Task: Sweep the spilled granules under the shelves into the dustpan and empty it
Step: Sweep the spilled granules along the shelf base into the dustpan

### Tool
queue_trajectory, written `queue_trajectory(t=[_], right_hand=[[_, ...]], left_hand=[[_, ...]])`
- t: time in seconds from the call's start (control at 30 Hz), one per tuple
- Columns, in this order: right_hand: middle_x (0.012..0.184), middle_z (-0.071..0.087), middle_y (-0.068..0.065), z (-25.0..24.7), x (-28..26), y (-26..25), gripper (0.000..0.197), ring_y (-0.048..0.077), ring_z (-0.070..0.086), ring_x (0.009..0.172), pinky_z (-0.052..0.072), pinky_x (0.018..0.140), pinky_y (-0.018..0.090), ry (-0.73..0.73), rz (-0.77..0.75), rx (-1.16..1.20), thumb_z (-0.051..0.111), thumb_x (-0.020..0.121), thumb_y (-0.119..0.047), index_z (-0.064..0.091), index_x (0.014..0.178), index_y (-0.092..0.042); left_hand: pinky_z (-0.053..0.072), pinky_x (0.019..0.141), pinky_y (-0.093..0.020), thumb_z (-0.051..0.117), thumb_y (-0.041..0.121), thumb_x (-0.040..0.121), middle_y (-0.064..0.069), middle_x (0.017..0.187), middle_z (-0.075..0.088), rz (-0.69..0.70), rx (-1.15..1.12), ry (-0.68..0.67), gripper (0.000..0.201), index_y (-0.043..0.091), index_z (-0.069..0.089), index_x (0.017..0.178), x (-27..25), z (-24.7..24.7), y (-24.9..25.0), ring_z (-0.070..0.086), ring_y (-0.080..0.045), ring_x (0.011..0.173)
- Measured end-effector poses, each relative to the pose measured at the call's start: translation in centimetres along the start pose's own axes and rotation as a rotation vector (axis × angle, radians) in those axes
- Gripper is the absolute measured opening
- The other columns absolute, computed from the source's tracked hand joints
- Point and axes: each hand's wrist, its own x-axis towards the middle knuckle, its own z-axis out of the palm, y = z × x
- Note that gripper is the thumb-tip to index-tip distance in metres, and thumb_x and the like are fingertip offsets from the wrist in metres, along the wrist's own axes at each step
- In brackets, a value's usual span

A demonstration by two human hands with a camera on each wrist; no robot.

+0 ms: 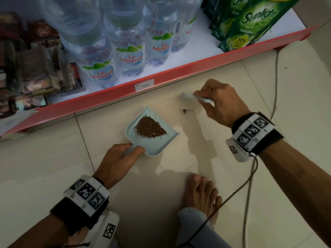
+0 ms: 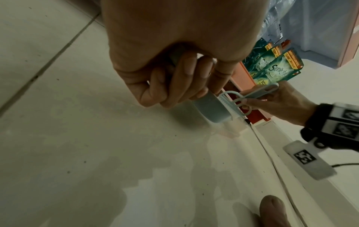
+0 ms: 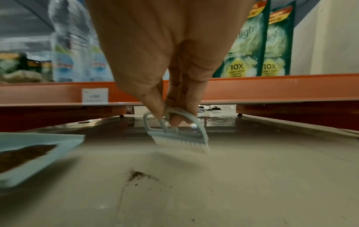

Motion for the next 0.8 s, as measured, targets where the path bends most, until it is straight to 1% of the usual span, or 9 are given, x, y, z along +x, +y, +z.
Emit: queue_trajectory(t=[0.07, 0.13, 0.23, 0.3, 0.4, 0.53, 0.63, 0.7, 0.8], right_hand=[[0.098, 0.064, 0.017, 0.5, 1.4, 0.2, 0.027, 0.038, 0.065, 0.080, 0.055, 0.071, 0.046, 0.055, 0.058, 0.000, 0.060, 0.090, -0.004, 0.074, 0.111, -0.011], [0.099, 0.065, 0.015, 1.5, 3.0, -0.3, 0.032, 0.033, 0.064, 0.085, 0.053, 0.077, 0.042, 0.055, 0.071, 0.047, 0.059, 0.089, -0.002, 0.073, 0.116, -0.013], [0.109, 0.066, 0.010, 3.2, 4.2, -1.9, 0.045, 0.024, 0.063, 0.093, 0.054, 0.087, 0.035, -0.086, -0.046, 0.071, 0.057, 0.086, 0.007, 0.067, 0.125, -0.014], [0.117, 0.064, 0.009, 3.6, 3.8, -2.1, 0.047, 0.026, 0.065, 0.098, 0.054, 0.091, 0.039, -0.218, -0.160, 0.032, 0.057, 0.084, 0.007, 0.067, 0.126, -0.012], [0.121, 0.067, 0.013, 2.3, 2.0, -0.1, 0.046, 0.031, 0.069, 0.100, 0.057, 0.087, 0.043, -0.274, -0.269, 0.025, 0.065, 0.076, 0.011, 0.072, 0.117, -0.009], [0.114, 0.071, 0.013, 0.2, -1.4, 3.4, 0.043, 0.034, 0.073, 0.086, 0.061, 0.073, 0.048, -0.253, -0.326, -0.027, 0.077, 0.066, 0.017, 0.076, 0.103, -0.006], [0.113, 0.070, 0.012, -0.4, -2.8, 4.3, 0.033, 0.030, 0.072, 0.089, 0.060, 0.077, 0.042, -0.191, -0.265, 0.020, 0.074, 0.078, 0.009, 0.075, 0.108, -0.006], [0.110, 0.069, 0.011, -0.3, -2.8, 4.2, 0.025, 0.028, 0.070, 0.088, 0.058, 0.078, 0.038, -0.061, -0.202, 0.082, 0.069, 0.088, -0.002, 0.074, 0.112, -0.007], [0.106, 0.070, 0.013, 0.3, -2.0, 3.9, 0.022, 0.031, 0.069, 0.085, 0.058, 0.074, 0.041, 0.131, -0.052, 0.050, 0.063, 0.094, -0.009, 0.073, 0.114, -0.007]], left_hand=[[0.034, 0.055, -0.030, 0.061, 0.041, 0.087, 0.010, 0.046, 0.039, -0.006, 0.009, -0.010, 0.042, 0.021, 0.044, 0.055, 0.1, 0.1, 0.1, 0.036, -0.006, 0.044], [0.034, 0.054, -0.030, 0.062, 0.040, 0.088, 0.010, 0.046, 0.039, -0.012, 0.011, -0.008, 0.042, 0.021, 0.044, 0.054, 0.2, 0.2, 0.1, 0.037, -0.006, 0.043], [0.034, 0.053, -0.028, 0.062, 0.038, 0.089, 0.010, 0.045, 0.040, -0.008, 0.016, -0.007, 0.042, 0.021, 0.047, 0.053, 0.0, 0.2, 0.1, 0.038, -0.003, 0.043], [0.035, 0.053, -0.028, 0.062, 0.039, 0.089, 0.011, 0.045, 0.042, -0.014, 0.015, 0.001, 0.042, 0.023, 0.048, 0.053, 0.0, 0.0, 0.0, 0.039, -0.002, 0.042], [0.035, 0.053, -0.027, 0.062, 0.040, 0.088, 0.011, 0.045, 0.043, -0.027, -0.001, 0.014, 0.042, 0.023, 0.048, 0.052, 0.0, -0.2, -0.2, 0.040, -0.002, 0.042], [0.034, 0.053, -0.027, 0.062, 0.039, 0.088, 0.010, 0.044, 0.042, -0.026, 0.015, 0.016, 0.042, 0.022, 0.046, 0.053, -0.1, 0.1, -0.4, 0.039, -0.003, 0.042], [0.035, 0.055, -0.029, 0.061, 0.041, 0.088, 0.011, 0.046, 0.042, -0.023, 0.011, -0.019, 0.042, 0.022, 0.046, 0.053, 0.2, 0.7, 0.0, 0.039, -0.005, 0.044], [0.034, 0.054, -0.028, 0.061, 0.041, 0.087, 0.012, 0.046, 0.042, -0.019, 0.023, -0.031, 0.041, 0.023, 0.046, 0.053, 0.5, 1.0, 0.4, 0.038, -0.005, 0.044], [0.034, 0.053, -0.028, 0.061, 0.042, 0.086, 0.012, 0.046, 0.041, -0.023, 0.043, -0.040, 0.041, 0.022, 0.046, 0.053, 0.9, 1.5, 0.8, 0.038, -0.004, 0.044]])
